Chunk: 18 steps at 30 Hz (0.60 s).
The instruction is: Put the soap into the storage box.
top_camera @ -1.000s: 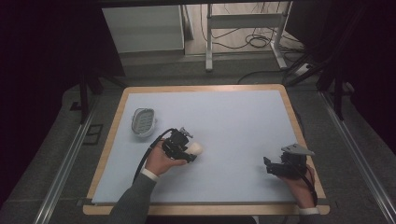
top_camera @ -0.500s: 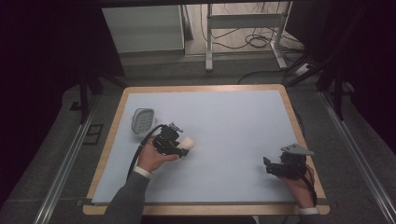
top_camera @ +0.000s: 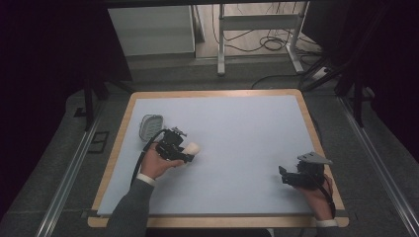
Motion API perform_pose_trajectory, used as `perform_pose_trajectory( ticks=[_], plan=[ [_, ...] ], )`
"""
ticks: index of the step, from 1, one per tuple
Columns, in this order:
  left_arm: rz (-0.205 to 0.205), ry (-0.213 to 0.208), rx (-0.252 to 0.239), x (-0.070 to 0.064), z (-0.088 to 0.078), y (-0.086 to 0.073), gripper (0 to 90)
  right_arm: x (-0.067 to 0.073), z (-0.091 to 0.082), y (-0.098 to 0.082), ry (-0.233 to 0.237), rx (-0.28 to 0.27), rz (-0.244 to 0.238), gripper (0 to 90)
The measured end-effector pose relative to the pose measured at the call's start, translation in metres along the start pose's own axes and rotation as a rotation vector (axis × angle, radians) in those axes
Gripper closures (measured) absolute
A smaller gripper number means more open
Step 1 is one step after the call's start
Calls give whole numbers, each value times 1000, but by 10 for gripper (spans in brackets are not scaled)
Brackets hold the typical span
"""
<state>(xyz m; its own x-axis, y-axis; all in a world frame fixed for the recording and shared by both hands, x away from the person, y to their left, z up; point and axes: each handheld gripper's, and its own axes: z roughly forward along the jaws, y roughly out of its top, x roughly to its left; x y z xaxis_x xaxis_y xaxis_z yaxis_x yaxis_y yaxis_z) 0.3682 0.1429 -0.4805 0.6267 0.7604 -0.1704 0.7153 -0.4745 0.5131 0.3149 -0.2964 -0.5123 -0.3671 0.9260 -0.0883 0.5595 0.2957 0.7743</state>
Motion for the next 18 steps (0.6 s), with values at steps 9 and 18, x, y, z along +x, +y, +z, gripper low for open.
perform_pose_trajectory(
  ticks=[9, 18],
  plan=[
    [-9, 13, -6, 7, -9, 0, 491, 0, 0, 0, -1, 1, 2, 68],
    [-28, 16, -29, 15, -19, 0, 491, -1, 0, 0, -2, 4, 4, 67]
  ],
)
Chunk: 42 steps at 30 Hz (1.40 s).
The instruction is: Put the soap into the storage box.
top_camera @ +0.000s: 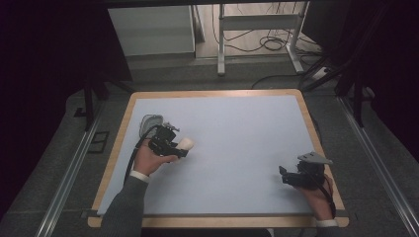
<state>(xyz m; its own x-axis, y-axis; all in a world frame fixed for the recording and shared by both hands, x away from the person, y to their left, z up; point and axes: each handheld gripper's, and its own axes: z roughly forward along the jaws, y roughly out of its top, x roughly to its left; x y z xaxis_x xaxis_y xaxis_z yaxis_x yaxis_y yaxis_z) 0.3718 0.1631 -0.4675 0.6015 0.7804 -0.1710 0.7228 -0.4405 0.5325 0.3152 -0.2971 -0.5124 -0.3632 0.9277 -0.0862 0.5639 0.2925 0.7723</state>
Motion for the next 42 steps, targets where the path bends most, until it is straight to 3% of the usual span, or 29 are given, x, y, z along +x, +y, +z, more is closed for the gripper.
perform_pose_trajectory(
  ticks=[42],
  plan=[
    [-95, 90, -56, 47, -43, 3, 491, 0, 0, 0, -1, 4, 3, 68]
  ],
)
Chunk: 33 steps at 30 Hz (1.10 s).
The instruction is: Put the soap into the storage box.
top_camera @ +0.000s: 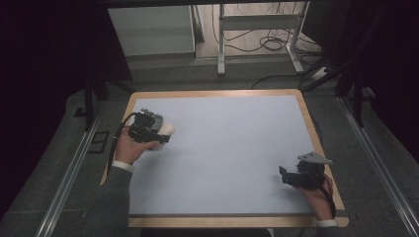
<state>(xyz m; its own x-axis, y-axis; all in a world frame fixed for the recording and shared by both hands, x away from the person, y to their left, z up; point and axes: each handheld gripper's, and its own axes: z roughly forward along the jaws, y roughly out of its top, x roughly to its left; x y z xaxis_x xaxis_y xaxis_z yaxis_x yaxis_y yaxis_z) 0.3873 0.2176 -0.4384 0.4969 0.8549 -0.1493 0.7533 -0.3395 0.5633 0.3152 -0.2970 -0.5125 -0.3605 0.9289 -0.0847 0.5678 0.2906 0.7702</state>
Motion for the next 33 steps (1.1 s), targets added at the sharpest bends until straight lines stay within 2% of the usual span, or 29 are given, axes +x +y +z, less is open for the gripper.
perform_pose_trajectory(
  ticks=[8, 15, 22, 28, 33],
  plan=[
    [-8, 11, -2, 7, -3, 1, 491, 1, 1, 0, 2, 0, -5, 68],
    [-36, 27, -11, 17, -6, 3, 491, 1, 1, 0, 0, 1, -1, 68],
    [-46, 32, -6, 23, -4, 5, 491, 0, 1, 0, 1, 1, 3, 68],
    [-69, 34, -7, 30, -3, 7, 491, 0, 1, -1, 0, 1, 3, 68],
    [-91, 52, -6, 38, 1, 8, 491, -1, 1, -1, 0, 3, 2, 68]
  ],
)
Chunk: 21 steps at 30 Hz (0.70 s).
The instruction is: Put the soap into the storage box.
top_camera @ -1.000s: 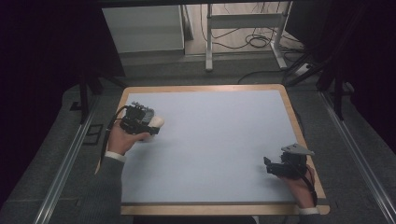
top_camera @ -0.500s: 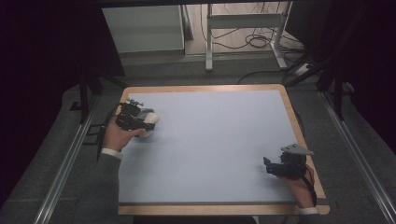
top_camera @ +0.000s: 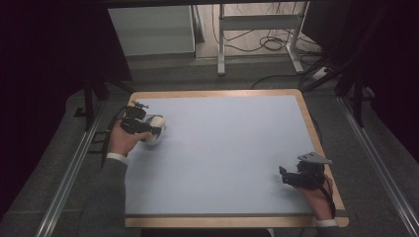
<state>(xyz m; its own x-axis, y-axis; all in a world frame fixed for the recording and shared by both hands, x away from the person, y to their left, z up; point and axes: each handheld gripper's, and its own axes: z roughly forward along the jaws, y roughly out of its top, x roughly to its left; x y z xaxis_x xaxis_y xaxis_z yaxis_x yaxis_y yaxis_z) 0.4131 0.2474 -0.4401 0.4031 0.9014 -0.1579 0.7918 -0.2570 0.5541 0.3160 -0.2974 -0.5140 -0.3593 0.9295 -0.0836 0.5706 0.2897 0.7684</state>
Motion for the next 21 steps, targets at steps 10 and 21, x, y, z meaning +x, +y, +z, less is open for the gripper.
perform_pose_trajectory(
  ticks=[10, 21],
  plan=[
    [-46, 13, 17, 14, 14, 5, 491, 0, 1, -1, 2, 6, -2, 68],
    [-99, 47, 38, 28, 34, 6, 490, 1, 2, -1, 1, 10, -6, 68]
  ],
)
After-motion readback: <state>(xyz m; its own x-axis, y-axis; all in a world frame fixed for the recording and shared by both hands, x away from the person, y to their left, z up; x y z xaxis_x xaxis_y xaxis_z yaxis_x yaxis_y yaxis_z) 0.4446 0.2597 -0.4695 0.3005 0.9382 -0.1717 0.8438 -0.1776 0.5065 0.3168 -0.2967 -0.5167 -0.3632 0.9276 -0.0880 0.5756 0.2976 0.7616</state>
